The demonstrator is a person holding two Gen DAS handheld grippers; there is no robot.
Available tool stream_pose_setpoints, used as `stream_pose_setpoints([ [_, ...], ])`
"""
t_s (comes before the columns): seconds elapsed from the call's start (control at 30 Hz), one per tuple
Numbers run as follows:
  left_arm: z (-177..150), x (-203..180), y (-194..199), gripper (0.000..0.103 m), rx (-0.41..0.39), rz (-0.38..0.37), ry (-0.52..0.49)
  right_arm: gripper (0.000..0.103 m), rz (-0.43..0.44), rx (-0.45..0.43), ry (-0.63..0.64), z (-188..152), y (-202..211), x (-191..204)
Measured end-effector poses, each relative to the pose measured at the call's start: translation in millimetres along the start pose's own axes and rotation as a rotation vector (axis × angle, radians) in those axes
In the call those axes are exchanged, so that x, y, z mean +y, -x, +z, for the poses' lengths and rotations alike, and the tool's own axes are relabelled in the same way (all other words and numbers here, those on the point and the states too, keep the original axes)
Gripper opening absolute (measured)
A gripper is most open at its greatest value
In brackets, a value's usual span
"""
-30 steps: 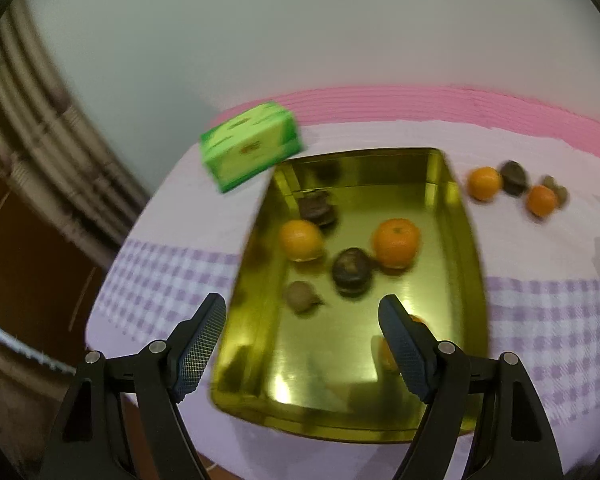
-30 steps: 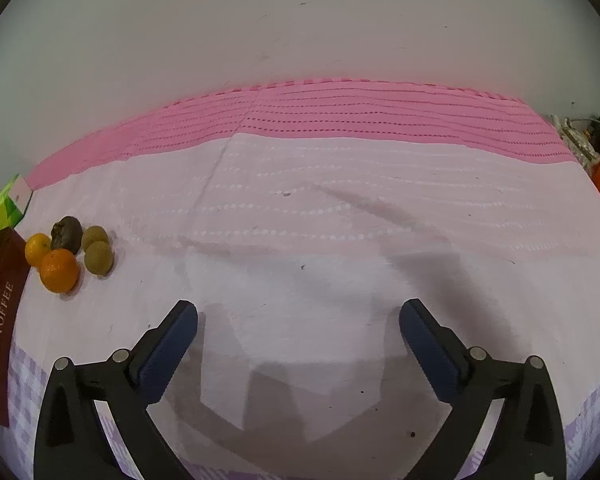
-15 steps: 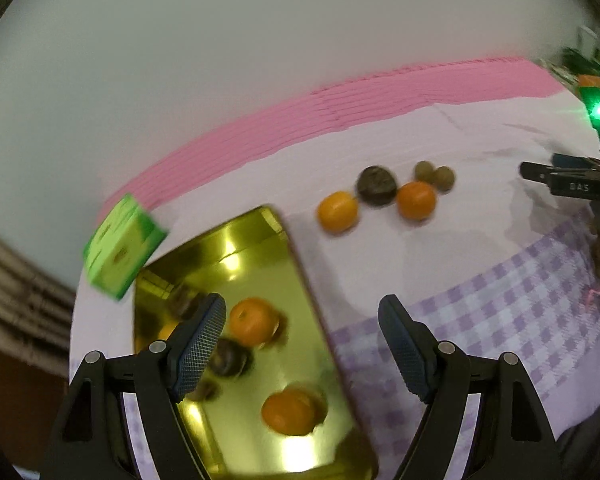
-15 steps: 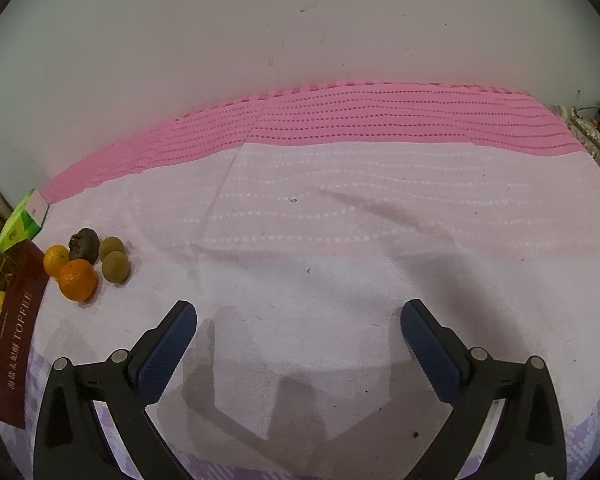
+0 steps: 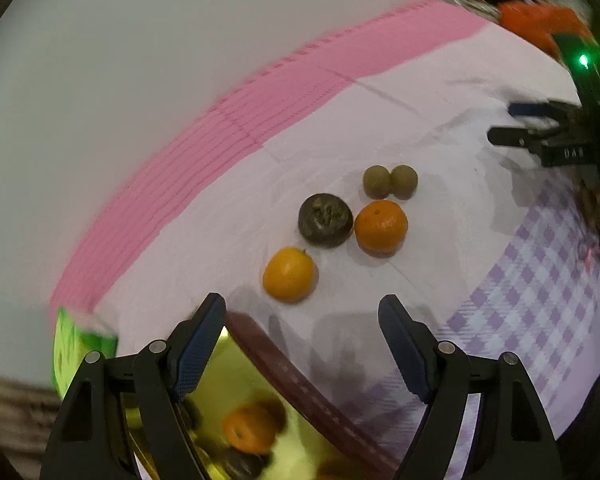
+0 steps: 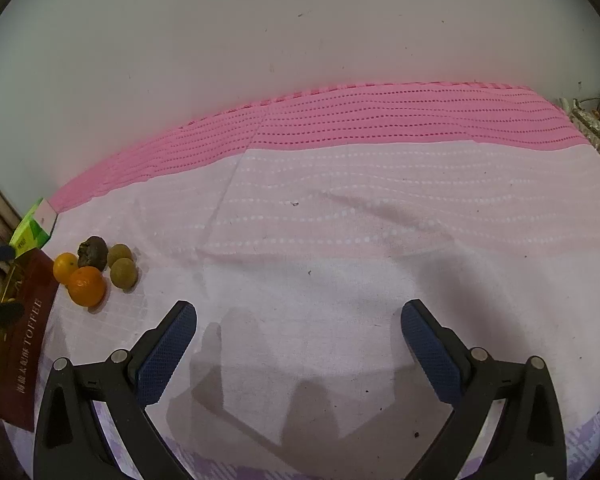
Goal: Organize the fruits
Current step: 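Reach to the fruit group and grasp a mandarin with the left tool, then lift the mandarin with the left tool while the right tool grasps two small green fruits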
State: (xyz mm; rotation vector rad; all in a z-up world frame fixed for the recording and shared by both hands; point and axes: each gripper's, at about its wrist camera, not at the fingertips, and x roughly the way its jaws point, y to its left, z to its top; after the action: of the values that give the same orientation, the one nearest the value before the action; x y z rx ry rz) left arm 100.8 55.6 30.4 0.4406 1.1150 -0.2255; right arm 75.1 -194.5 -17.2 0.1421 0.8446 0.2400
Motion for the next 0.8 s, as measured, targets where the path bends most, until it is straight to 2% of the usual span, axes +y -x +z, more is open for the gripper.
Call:
stream_pose_setpoints([
  [0.1, 9, 13, -13, 0.079, 0.041, -0.073, -0.015, 0.102, 0.003, -0.001, -0.002, 0, 1, 0],
  [0.23, 18, 24, -32, 0.077, 0.086, -0.135, -0.036, 0.102, 0.01, -0.004, -0.008, -1, 1, -2],
  [0.33, 20, 28, -47, 0.075, 0.115, -0.149, -0.044, 0.102, 0.013, -0.005, -0.01, -1, 2, -2],
  [0.4, 21, 30, -57, 0.068, 0.129, -0.146, -0.042, 0.102, 0.013, -0.005, -0.011, -1, 2, -3],
  [0.47, 23, 31, -66, 0.049, 0.147, -0.178, -0.025, 0.102, 0.013, -0.005, -0.011, -1, 2, -2],
  [0.5, 21, 31, -70, 0.044, 0.157, -0.189, -0.018, 0.102, 0.013, -0.005, -0.01, -1, 2, -2],
  [0.53, 20, 33, -71, 0.038, 0.145, -0.21, -0.002, 0.102, 0.013, -0.005, -0.01, -1, 2, -2],
  [0.57, 19, 34, -71, 0.038, 0.149, -0.217, 0.014, 0.102, 0.014, -0.006, -0.011, -1, 2, -2],
  [0.67, 14, 33, -64, 0.038, 0.129, -0.166, 0.072, 0.102, 0.016, -0.005, -0.012, 0, 2, -3],
  [0.8, 2, 30, -22, 0.038, 0.015, -0.177, 0.271, 0.102, 0.017, -0.005, -0.012, 0, 1, -2],
])
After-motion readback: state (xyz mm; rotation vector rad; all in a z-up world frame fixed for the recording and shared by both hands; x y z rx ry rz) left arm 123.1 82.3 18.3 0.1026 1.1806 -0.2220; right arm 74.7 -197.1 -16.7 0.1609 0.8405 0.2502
